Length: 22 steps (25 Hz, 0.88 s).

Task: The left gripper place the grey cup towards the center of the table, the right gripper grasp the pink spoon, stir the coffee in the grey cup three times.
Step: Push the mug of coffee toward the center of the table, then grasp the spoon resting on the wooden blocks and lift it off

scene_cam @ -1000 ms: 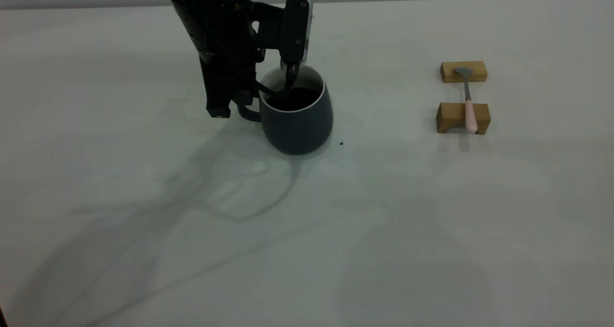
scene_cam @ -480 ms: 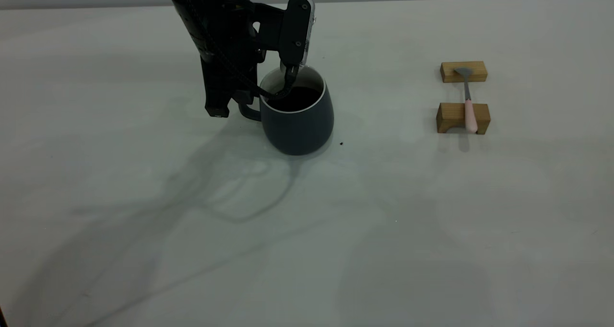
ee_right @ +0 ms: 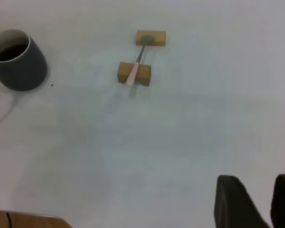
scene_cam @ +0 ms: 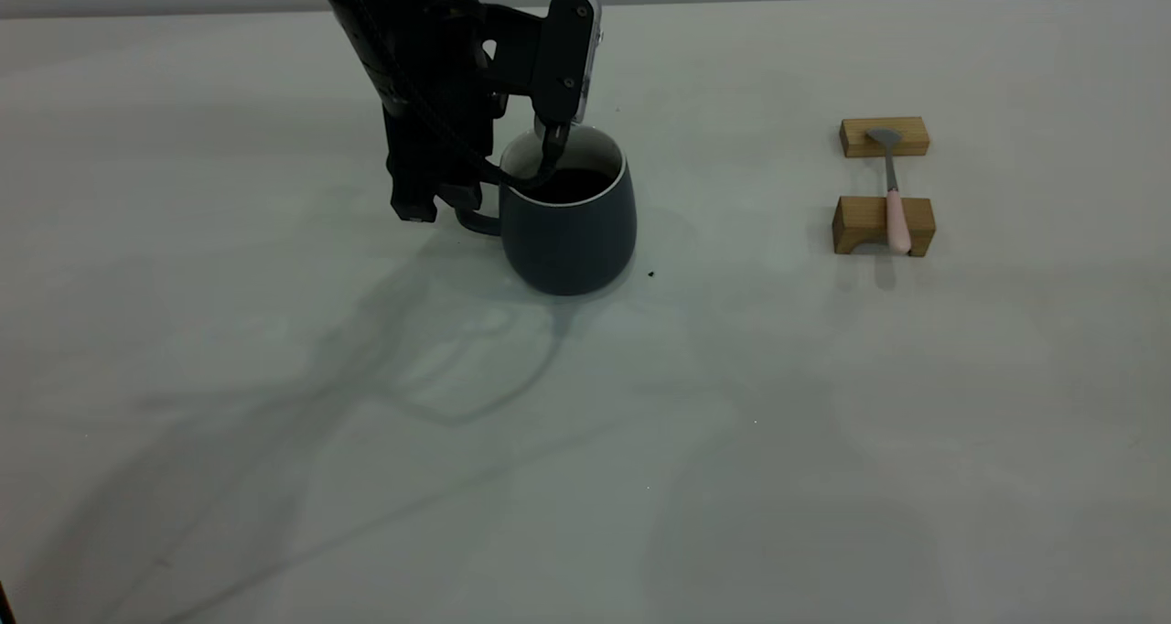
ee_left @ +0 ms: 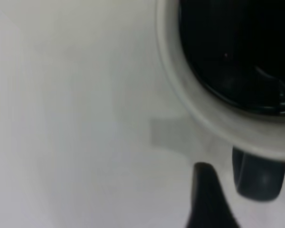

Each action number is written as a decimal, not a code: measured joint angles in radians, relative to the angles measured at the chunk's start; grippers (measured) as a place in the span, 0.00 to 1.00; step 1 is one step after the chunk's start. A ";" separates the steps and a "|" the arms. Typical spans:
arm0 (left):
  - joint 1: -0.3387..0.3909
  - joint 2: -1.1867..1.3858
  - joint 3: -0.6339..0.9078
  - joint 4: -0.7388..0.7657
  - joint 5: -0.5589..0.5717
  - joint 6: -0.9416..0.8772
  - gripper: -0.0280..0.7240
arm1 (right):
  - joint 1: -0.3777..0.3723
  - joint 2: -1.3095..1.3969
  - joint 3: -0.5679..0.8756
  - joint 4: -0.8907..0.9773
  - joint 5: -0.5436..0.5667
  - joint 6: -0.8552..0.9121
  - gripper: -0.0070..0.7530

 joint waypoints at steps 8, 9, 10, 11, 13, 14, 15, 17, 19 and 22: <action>0.000 -0.251 0.000 -0.003 0.197 -0.241 0.86 | 0.000 0.000 0.000 0.000 0.000 0.000 0.32; 0.000 -0.289 0.000 -0.004 0.232 -0.303 0.85 | 0.000 0.000 0.000 0.000 0.000 0.000 0.32; 0.000 -0.334 0.000 -0.004 0.285 -0.393 0.83 | 0.000 0.000 0.000 0.000 0.000 0.000 0.32; 0.000 -0.379 0.000 -0.004 0.323 -0.455 0.81 | 0.000 0.000 0.000 0.000 0.000 0.000 0.32; 0.000 -0.460 0.000 -0.004 0.416 -0.585 0.77 | 0.000 0.000 0.000 0.000 0.000 0.000 0.32; 0.000 -0.501 0.000 -0.004 0.470 -0.661 0.74 | 0.000 0.000 0.000 0.000 0.000 0.000 0.32; 0.000 -0.533 0.000 -0.004 0.517 -0.709 0.72 | 0.000 0.000 0.000 0.000 0.000 0.000 0.32; 0.000 -0.603 0.001 -0.004 0.631 -0.788 0.69 | 0.000 0.000 0.000 0.000 0.000 0.000 0.32; 0.000 -0.664 0.001 -0.004 0.744 -0.828 0.66 | 0.000 0.000 0.000 0.000 0.000 0.000 0.32; 0.000 -0.737 0.004 -0.014 0.866 -0.852 0.62 | 0.000 0.000 0.000 0.000 0.000 0.000 0.32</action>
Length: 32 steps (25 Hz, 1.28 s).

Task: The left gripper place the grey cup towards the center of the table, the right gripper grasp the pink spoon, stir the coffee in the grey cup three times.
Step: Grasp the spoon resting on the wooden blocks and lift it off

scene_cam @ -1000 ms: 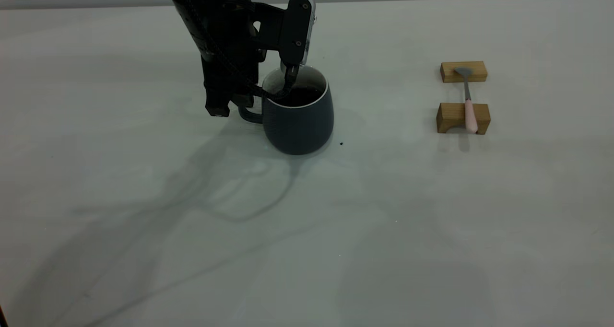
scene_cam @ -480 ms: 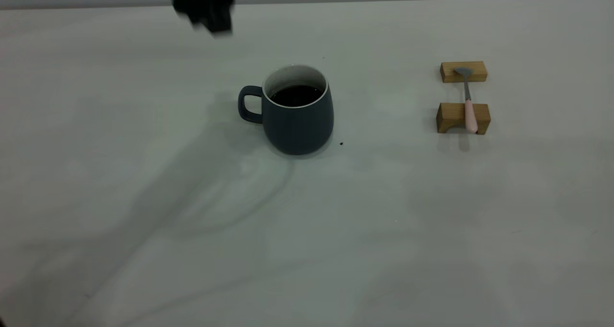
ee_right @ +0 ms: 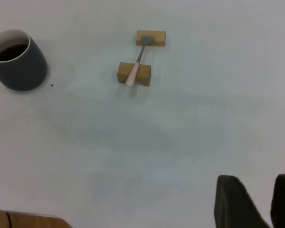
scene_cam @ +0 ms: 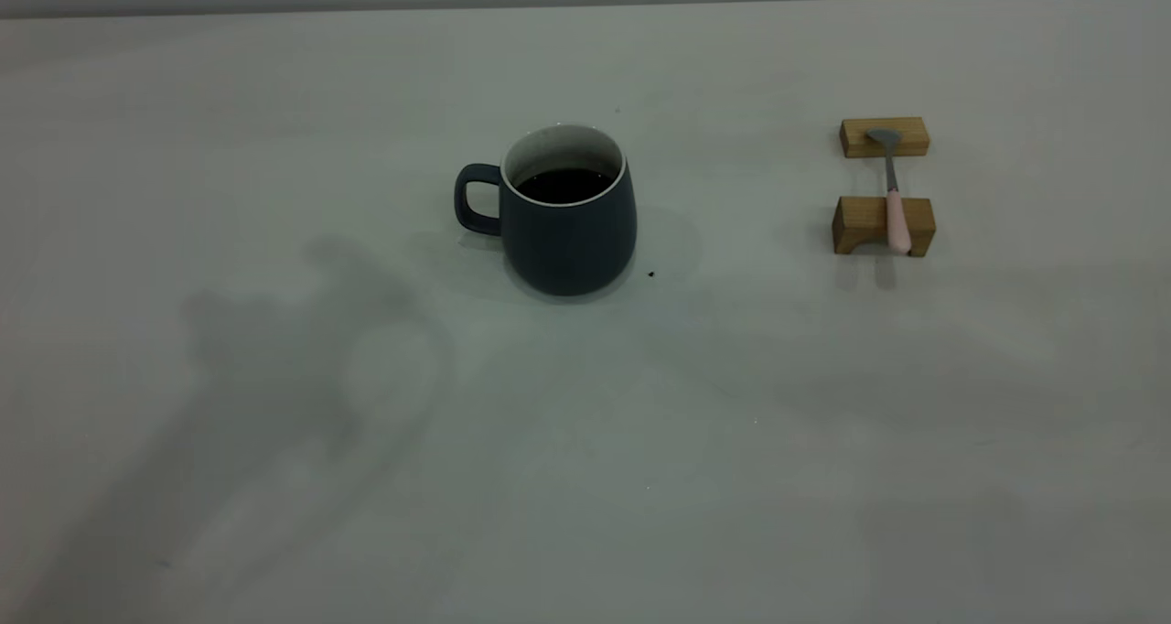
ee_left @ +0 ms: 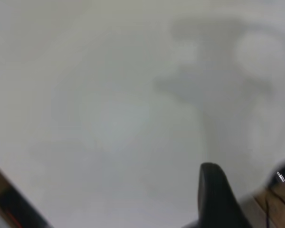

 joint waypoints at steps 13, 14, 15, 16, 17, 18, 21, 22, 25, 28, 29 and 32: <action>-0.001 -0.414 0.155 -0.081 0.000 -0.120 0.58 | 0.000 0.000 0.000 0.000 -0.001 0.000 0.32; -0.001 -0.479 0.205 -0.087 0.000 -0.136 0.58 | 0.000 0.000 0.000 0.000 -0.001 0.000 0.32; -0.001 -0.543 0.257 -0.095 0.000 -0.150 0.58 | 0.000 0.000 0.000 0.000 -0.001 0.000 0.32; 0.000 -0.596 0.310 -0.103 0.000 -0.159 0.58 | 0.000 0.000 0.000 0.000 -0.001 0.000 0.32; 0.009 -0.657 0.354 -0.113 0.000 -0.165 0.58 | 0.000 0.000 0.000 0.000 -0.001 0.000 0.32; 0.031 -0.716 0.398 -0.127 0.000 -0.168 0.58 | 0.000 0.000 0.000 0.000 -0.001 0.000 0.32; 0.149 -0.877 0.540 -0.157 0.000 -0.172 0.58 | 0.000 0.000 0.000 0.000 -0.001 0.000 0.32; 0.197 -0.932 0.582 -0.161 0.000 -0.172 0.58 | 0.000 0.000 0.000 0.000 -0.001 0.000 0.32; 0.312 -1.072 0.678 -0.165 0.000 -0.175 0.58 | 0.000 0.000 0.000 0.000 -0.001 0.000 0.32; 0.396 -1.205 0.757 -0.179 -0.004 -0.176 0.58 | 0.000 0.000 0.000 0.000 -0.001 0.000 0.32; 0.413 -1.241 0.777 -0.186 -0.005 -0.175 0.58 | 0.000 0.000 0.000 0.000 -0.001 0.000 0.32; 0.454 -1.328 0.825 -0.218 -0.008 -0.175 0.58 | 0.000 0.000 0.000 0.000 -0.001 0.000 0.32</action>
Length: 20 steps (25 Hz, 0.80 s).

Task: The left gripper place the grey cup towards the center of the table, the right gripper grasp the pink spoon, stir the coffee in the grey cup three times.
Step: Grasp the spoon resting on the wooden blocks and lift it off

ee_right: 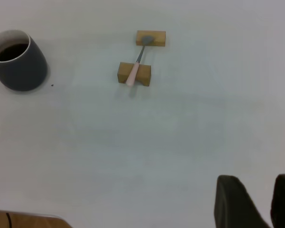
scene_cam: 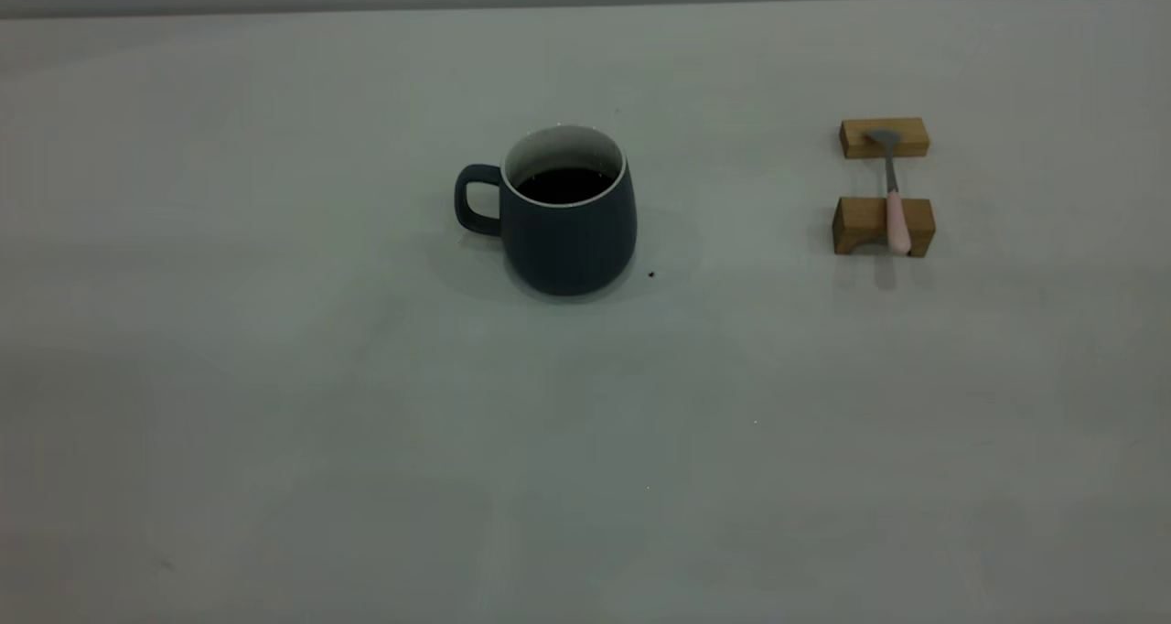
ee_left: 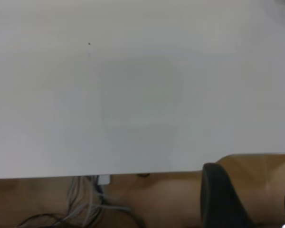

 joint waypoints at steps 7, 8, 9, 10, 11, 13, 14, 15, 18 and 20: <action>0.025 -0.179 0.085 -0.035 -0.029 0.052 0.58 | 0.000 0.000 0.000 0.000 0.000 0.000 0.32; 0.025 -0.205 0.087 -0.035 -0.029 0.060 0.58 | 0.000 0.000 0.000 0.000 0.000 0.000 0.32; 0.025 -0.224 0.087 -0.035 -0.029 0.064 0.58 | 0.000 0.000 0.000 0.000 0.000 0.000 0.32; 0.025 -0.242 0.087 -0.035 -0.029 0.068 0.58 | 0.000 0.000 0.000 0.000 0.000 0.000 0.32; 0.025 -0.251 0.087 -0.035 -0.029 0.069 0.58 | 0.000 0.000 0.000 0.000 0.000 0.000 0.32; 0.025 -0.254 0.087 -0.035 -0.029 0.069 0.58 | 0.000 0.000 0.000 0.000 0.000 0.000 0.32; 0.025 -0.254 0.087 -0.035 -0.029 0.069 0.58 | 0.000 0.000 0.000 0.000 0.000 0.000 0.32; 0.025 -0.254 0.087 -0.035 -0.029 0.068 0.58 | 0.000 0.000 0.000 0.000 0.000 0.000 0.32; 0.025 -0.254 0.087 -0.035 -0.029 0.060 0.58 | 0.000 0.000 0.000 0.000 0.000 0.000 0.32; 0.025 -0.254 0.087 -0.035 -0.029 0.057 0.58 | 0.000 0.000 0.000 0.000 0.000 0.000 0.32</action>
